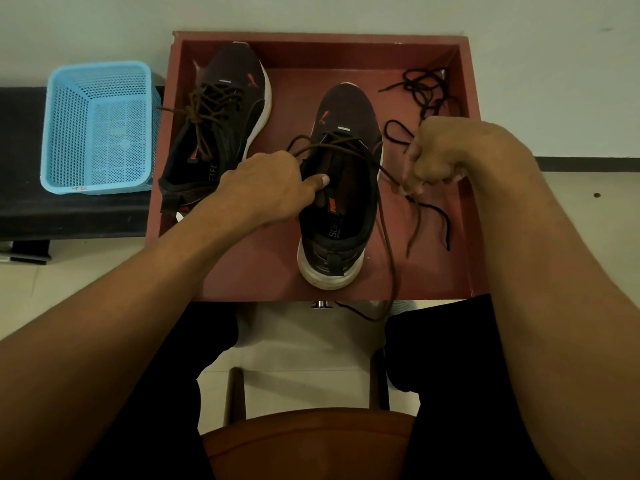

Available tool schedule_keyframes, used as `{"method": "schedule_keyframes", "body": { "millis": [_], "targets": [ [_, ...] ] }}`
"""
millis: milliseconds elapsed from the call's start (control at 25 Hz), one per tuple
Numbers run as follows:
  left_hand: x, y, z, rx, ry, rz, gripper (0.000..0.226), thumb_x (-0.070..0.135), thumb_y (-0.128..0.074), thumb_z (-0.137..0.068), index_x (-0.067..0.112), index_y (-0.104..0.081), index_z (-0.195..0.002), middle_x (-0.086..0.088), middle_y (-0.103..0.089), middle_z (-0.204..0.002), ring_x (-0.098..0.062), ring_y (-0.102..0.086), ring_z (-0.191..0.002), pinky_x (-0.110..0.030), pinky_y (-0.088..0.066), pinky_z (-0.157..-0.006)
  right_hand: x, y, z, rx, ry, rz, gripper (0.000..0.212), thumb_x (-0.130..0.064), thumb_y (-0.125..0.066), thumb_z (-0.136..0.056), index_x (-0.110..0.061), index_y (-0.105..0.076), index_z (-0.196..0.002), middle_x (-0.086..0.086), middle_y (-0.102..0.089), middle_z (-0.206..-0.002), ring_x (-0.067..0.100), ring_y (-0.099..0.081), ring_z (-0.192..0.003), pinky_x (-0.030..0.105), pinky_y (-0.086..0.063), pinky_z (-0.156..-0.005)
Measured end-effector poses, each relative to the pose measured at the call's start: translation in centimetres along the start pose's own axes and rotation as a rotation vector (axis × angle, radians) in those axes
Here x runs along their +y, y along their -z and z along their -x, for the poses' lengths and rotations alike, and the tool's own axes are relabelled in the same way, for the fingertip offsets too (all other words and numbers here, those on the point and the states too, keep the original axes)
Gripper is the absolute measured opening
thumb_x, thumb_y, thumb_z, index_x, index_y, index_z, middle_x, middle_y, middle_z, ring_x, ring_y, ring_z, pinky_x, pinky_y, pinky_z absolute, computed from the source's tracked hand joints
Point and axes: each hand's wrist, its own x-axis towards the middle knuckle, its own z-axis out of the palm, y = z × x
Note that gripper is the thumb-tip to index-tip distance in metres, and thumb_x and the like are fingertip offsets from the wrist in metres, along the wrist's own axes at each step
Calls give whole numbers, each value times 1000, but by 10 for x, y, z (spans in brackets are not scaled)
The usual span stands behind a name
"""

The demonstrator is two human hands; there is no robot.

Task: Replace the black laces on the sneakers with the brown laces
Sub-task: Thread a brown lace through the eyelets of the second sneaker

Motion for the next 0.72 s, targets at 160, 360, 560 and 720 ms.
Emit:
{"method": "schedule_keyframes", "body": {
  "millis": [160, 360, 560, 720],
  "targets": [
    [-2, 1, -2, 8, -2, -16, 58, 66, -50, -100, 16, -49, -71, -6, -54, -71, -26, -54, -68, -45, -51, -76, 1, 2, 3, 191, 225, -186, 12, -26, -87, -84, -25, -79, -93, -4, -76, -88, 13, -71, -82, 24, -51, -68],
    [4, 3, 0, -1, -4, -46, 55, 63, -50, -101, 15, -49, -73, -6, -54, -73, -25, -53, -68, -49, -53, -81, -1, 1, 6, 336, 441, -222, 14, -36, -86, -85, -25, -80, -91, -12, -71, -79, 4, -67, -75, 21, -49, -66],
    [5, 4, 2, 10, 24, -61, 54, 62, -52, -101, 17, -43, -72, -6, -51, -75, -30, -56, -77, -51, -53, -85, 5, -1, -1, 283, 353, -270, 8, -32, -86, -85, -25, -81, -85, -12, -72, -77, -2, -65, -65, 20, -50, -66],
    [1, 4, 0, -15, 29, -23, 54, 62, -52, -100, 16, -48, -71, -8, -57, -74, -34, -63, -81, -56, -56, -92, 25, -2, -11, 154, 84, -242, 10, -28, -89, -82, -20, -83, -83, -2, -75, -84, 15, -67, -78, 26, -49, -69]
  ]
}}
